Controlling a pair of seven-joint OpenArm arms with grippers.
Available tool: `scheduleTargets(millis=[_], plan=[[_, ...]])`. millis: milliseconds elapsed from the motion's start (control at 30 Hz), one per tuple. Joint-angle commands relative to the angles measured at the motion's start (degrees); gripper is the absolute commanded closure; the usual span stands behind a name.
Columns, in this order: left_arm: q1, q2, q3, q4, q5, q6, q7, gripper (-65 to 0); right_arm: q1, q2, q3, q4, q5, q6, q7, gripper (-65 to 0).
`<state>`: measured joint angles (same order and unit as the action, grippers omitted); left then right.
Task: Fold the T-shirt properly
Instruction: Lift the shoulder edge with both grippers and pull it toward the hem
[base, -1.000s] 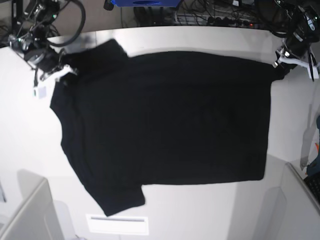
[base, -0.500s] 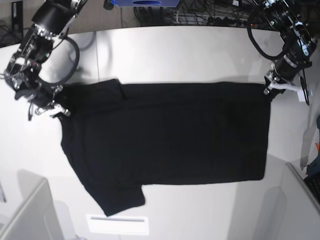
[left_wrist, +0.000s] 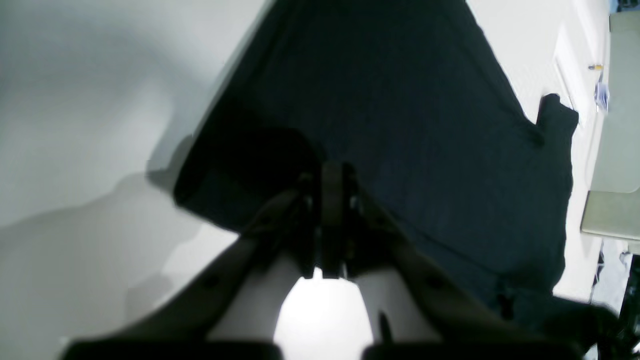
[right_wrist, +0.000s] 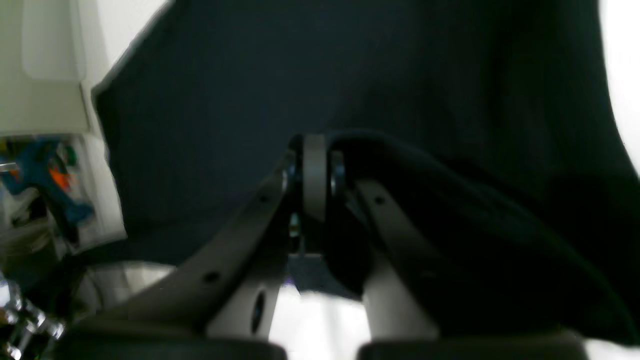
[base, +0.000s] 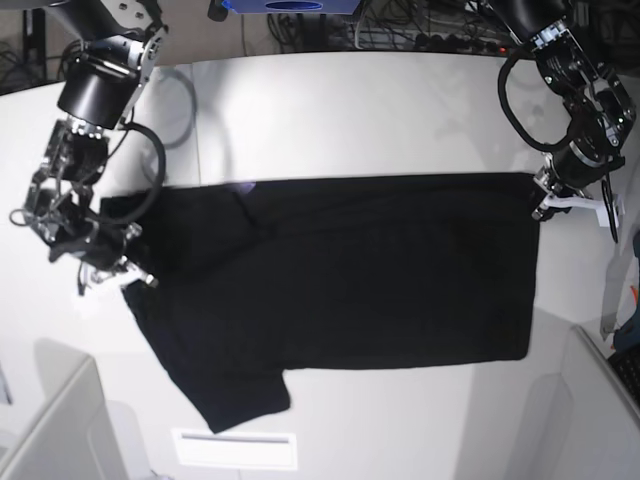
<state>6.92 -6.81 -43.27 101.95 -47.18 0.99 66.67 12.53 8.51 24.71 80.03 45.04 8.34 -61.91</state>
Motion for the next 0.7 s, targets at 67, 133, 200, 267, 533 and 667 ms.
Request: scheduleTargets(millis=[67,133,200,267,533,667], plan=[[-0.6,-0.8,0.0,0.7,-1.0,-0.4,-1.0,0.0,2.5,0.9,-0.7,-3.7,0.7,-0.9,1.6,0.0],[-1.5,-0.8,1.1,0.6,-0.8,-0.4,-1.0,0.0,3.1,0.9,-0.7,-5.3,0.7,-1.5,1.8,0.0],[-2.1,-0.8,2.2,0.6,1.1,-0.4,-1.0,0.0,4.1,0.9,-0.8,-5.8,0.7,-1.5,1.8,0.0],[-2.9,-0.8,2.6,0.6,2.7,-0.4,-1.0,0.0,4.8,0.9,-0.8,-5.8,0.7,-1.5,2.0,0.0],[-5.2,-0.8,2.2,-1.4,3.3,-0.4,-1.1,0.0,8.1,2.5,-1.1,-11.1,0.7,-1.7,4.2,0.0],[-5.3,-0.8,2.1,-3.4,3.3,-0.4,-3.0,0.0,8.1,3.0,-4.8,-11.4,0.7,-1.7,5.6,0.0]])
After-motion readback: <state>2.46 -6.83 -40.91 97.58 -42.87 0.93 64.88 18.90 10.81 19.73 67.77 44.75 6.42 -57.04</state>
